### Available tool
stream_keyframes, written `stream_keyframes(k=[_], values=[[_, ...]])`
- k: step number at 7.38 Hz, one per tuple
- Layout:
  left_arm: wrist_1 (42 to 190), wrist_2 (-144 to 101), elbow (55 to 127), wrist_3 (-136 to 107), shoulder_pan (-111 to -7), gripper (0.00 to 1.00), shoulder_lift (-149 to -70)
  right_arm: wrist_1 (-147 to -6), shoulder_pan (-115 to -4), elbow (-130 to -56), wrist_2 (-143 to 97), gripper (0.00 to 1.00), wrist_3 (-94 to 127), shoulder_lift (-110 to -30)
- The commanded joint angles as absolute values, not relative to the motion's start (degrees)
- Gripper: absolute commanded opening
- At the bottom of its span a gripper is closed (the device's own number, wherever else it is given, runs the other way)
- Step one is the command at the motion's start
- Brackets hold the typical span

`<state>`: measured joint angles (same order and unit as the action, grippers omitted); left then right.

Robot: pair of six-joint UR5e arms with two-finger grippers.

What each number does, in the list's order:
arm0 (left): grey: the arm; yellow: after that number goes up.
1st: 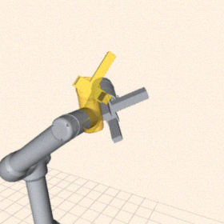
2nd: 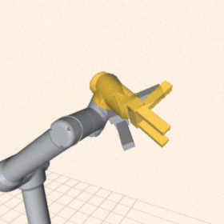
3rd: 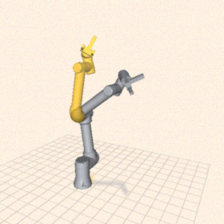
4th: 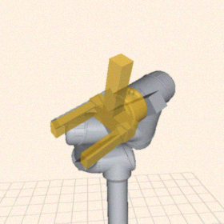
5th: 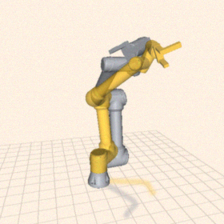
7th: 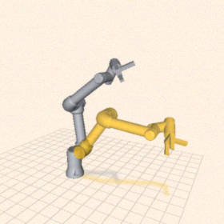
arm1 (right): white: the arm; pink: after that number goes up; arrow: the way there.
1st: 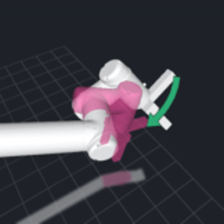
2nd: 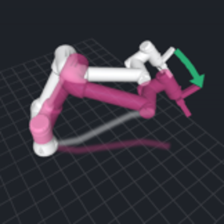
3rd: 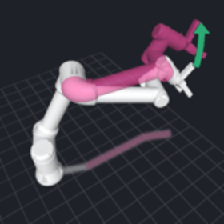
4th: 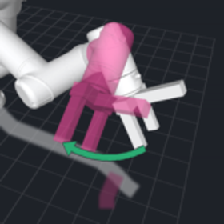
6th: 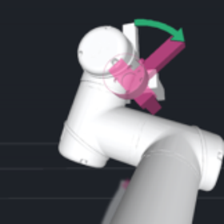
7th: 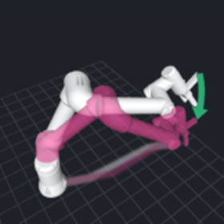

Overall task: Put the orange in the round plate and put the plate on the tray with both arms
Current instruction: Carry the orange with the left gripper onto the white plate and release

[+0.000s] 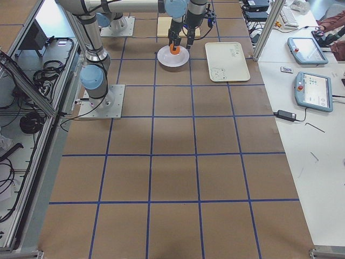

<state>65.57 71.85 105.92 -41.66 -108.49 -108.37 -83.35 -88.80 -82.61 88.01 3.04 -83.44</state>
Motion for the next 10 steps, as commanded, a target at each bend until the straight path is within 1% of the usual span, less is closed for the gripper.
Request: stream_keyframes(k=[1, 2, 3, 4, 5, 6, 7, 9, 10], values=[[65.13, 73.2, 105.56, -41.58, -108.81, 1.0, -108.03, -84.64, -88.77, -82.71, 88.07, 1.0, 2.99, -82.88], [66.69, 81.74, 102.86, -33.57, -108.2, 1.0, -106.54, -84.2, -88.77, -82.71, 88.76, 1.0, 3.08, -82.97], [75.24, 85.91, 96.74, -25.83, -107.15, 1.0, -105.13, -83.68, -88.86, -82.97, 88.86, 1.0, 3.51, -82.97], [82.98, 90.39, 89.37, -18.79, -103.83, 0.96, -103.9, -83.76, -88.86, -83.32, 88.6, 1.0, 3.25, -82.88], [87.32, 91.14, 84.34, -14.02, -101.62, 0.98, -102.84, -84.8, -88.77, -84.45, 87.9, 1.0, 3.08, -82.71], [87.62, 91.14, 82.37, -13.8, -101.34, 1.0, -101.0, -86.73, -88.42, -86.55, 87.8, 1.0, 3.08, -81.31], [87.1, 91.14, 82.09, -13.28, -101.34, 1.0, -98.38, -93.62, -88.51, -88.92, 85.63, 1.0, 3.08, -79.12], [80.64, 90.27, 82.53, -6.53, -100.9, 1.0, -95.02, -100.41, -88.51, -95.07, 76.68, 1.0, 3.08, -78.22], [82.42, 90.96, 83.75, -6.42, -99.59, 1.0, -94.57, -104.81, -88.51, -99.62, 72.9, 1.0, 2.21, -77.44]])
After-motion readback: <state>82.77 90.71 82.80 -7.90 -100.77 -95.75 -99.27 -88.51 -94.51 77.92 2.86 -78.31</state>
